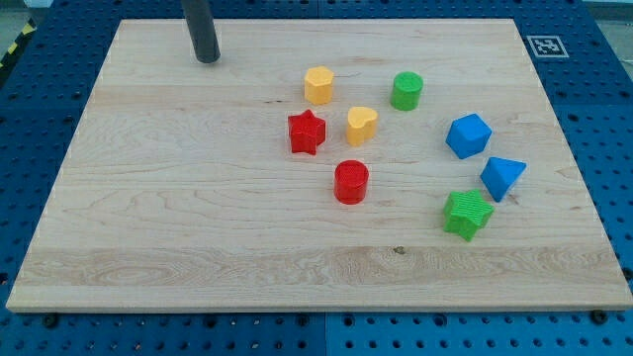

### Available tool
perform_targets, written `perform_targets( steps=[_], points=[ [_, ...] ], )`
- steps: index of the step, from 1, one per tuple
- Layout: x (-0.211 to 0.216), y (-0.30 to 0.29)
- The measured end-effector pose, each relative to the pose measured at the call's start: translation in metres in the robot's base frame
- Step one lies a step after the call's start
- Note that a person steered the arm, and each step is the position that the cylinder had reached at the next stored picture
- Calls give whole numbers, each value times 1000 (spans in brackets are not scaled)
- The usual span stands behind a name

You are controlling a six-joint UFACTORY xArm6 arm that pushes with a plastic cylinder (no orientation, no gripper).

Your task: Slide the yellow heart down and right

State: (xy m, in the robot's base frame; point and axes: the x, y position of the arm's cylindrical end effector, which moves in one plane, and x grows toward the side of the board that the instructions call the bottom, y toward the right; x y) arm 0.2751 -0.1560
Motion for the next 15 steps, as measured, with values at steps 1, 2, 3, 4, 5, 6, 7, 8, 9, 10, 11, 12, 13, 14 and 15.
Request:
perform_targets(
  steps=[1, 2, 3, 4, 5, 6, 7, 8, 9, 10, 11, 12, 13, 14, 15],
  points=[
    [30, 3],
    [52, 39],
    [56, 78],
    [67, 105],
    [79, 130],
    [91, 151],
    [99, 167],
    [105, 179],
    [112, 190],
    [120, 193],
    [125, 192],
    [131, 192],
    [142, 192],
    [148, 196],
    [154, 197]
  ],
)
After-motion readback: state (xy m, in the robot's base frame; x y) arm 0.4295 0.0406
